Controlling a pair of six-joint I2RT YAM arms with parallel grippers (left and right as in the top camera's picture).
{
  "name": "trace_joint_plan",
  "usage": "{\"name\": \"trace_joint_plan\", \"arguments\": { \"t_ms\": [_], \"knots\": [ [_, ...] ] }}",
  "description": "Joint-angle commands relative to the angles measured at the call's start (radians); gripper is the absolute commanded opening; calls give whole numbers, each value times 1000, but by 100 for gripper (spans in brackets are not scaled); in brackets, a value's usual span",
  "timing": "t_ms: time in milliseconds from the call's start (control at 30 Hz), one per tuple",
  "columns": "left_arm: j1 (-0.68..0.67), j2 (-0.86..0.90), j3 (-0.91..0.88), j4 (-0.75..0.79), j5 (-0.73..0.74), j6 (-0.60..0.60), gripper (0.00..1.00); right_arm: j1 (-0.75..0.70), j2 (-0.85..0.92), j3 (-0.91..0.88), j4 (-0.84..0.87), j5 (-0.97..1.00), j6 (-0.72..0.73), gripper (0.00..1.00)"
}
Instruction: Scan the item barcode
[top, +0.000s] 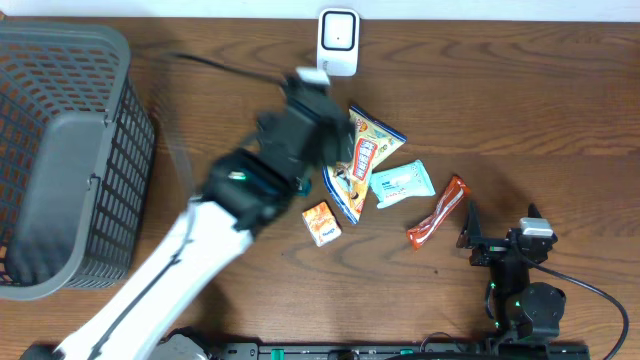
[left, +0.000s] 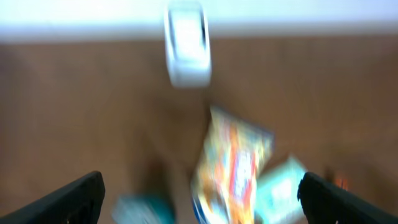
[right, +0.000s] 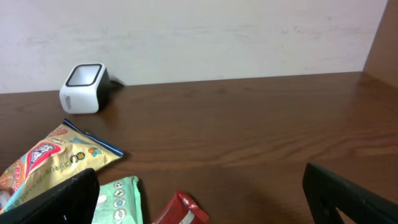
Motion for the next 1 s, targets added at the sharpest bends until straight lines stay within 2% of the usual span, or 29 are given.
{"name": "trace_joint_plan", "arguments": {
  "t_ms": [0,267,400,633,967],
  "knots": [
    [87,-18,130,38,-95,190,99,5,-2,-3,-2,11,-12,99],
    [302,-27,383,-11,-96,470,98,5,-2,-3,-2,11,-12,99],
    [375,-80,386,-4,-98,470,99,5,-2,-3,-2,11,-12,99],
    [388,-204,334,-27,-87,462,98,5,-2,-3,-2,11,-12,99],
    [388,-492,124,105,-87,434,98,5,-2,-3,-2,11,-12,99]
  ]
}}
